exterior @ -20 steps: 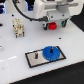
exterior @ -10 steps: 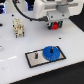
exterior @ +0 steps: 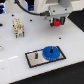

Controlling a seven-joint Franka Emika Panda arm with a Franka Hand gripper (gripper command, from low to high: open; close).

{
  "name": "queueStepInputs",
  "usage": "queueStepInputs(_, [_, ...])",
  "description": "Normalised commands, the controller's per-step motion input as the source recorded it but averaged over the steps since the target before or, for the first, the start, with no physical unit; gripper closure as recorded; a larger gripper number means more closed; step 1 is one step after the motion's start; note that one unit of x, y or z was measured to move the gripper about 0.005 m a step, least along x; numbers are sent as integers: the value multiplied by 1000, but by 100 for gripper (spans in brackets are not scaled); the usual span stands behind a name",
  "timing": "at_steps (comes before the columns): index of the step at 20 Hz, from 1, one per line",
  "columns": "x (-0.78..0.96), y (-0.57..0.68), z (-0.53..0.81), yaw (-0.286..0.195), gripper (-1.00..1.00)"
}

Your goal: Insert the blue gear onto the right peg, followed by the red gear

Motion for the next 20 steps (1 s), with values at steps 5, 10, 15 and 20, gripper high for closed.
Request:
queueStepInputs(5, [650,-273,560,0,100])
queueStepInputs(10, [719,-334,516,0,100])
queueStepInputs(15, [757,-308,490,0,100])
queueStepInputs(20, [827,-141,390,0,100])
